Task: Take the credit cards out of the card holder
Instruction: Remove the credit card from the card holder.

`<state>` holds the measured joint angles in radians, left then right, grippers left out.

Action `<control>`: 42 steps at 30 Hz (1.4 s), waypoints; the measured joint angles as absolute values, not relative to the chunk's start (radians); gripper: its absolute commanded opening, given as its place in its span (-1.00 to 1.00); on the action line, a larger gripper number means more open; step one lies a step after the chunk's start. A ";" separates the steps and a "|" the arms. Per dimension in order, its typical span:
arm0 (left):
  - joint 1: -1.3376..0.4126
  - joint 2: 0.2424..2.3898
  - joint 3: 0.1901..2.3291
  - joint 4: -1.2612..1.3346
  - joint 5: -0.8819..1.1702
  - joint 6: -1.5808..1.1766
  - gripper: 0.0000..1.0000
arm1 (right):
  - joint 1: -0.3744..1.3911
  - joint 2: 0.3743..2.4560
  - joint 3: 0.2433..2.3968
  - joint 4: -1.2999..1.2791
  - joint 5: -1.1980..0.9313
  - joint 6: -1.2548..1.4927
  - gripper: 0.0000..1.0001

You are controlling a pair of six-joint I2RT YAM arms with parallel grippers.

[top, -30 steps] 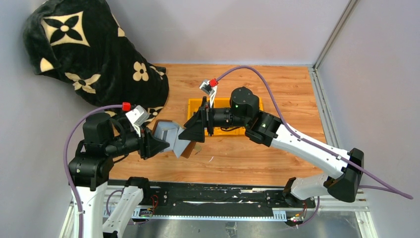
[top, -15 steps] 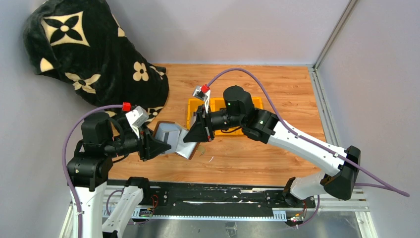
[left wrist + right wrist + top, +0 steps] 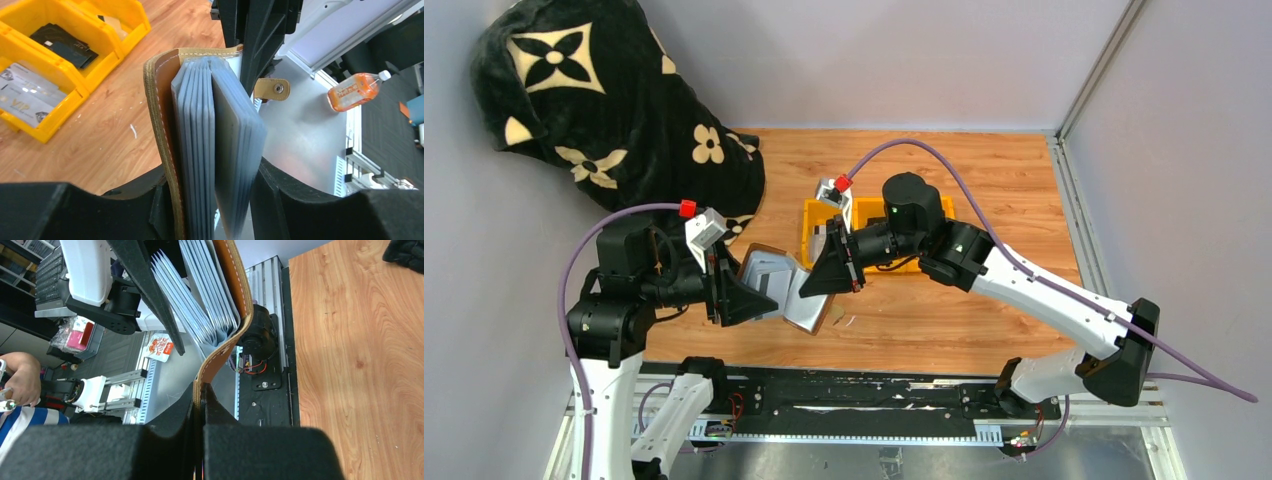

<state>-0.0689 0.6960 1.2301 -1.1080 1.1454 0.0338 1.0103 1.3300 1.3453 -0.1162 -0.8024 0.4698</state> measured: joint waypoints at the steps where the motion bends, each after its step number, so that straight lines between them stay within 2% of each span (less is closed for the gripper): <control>1: -0.069 0.698 1.230 -1.108 1.153 0.032 -0.14 | 1.010 1.329 1.345 -0.116 -0.808 0.470 -1.00; 7: -0.069 0.699 1.228 -1.110 1.195 0.023 -0.49 | 1.010 1.306 1.330 -0.093 -0.854 0.469 -1.00; 13: -0.069 0.703 1.228 -1.111 1.258 0.007 -0.57 | 1.010 1.291 1.309 -0.053 -0.904 0.455 -0.97; 15: -0.069 0.707 1.228 -1.113 1.275 -0.001 -0.64 | 1.010 1.291 1.309 -0.052 -0.919 0.447 -0.70; 18: -0.069 0.711 1.230 -1.117 1.280 -0.012 -0.73 | 1.003 1.291 1.310 -0.070 -0.921 0.417 0.12; 20: -0.069 0.713 1.235 -1.116 1.278 -0.016 -0.82 | 0.989 1.293 1.313 -0.101 -0.916 0.399 0.27; 23: -0.069 0.712 1.250 -1.115 1.238 -0.019 -0.88 | 0.940 1.293 1.339 -0.153 -0.865 0.379 0.30; 27: -0.068 0.712 1.261 -1.100 1.061 -0.036 -0.94 | 0.900 1.246 1.364 -0.141 -0.676 0.398 0.25; 33: -0.069 0.697 1.214 -1.042 0.847 -0.099 -0.93 | 0.925 1.125 1.339 0.062 -0.567 0.510 0.24; 39: -0.069 0.677 1.182 -0.985 0.782 -0.157 -0.93 | 1.060 1.229 1.313 0.220 -0.570 0.610 0.23; 42: -0.069 0.673 1.182 -0.967 0.781 -0.171 -0.92 | 1.074 1.293 1.259 0.233 -0.560 0.649 0.19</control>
<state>-0.0689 0.6727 1.1816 -0.9672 0.7811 -0.1711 1.0740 1.2930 1.2591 0.2329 -0.5598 0.6495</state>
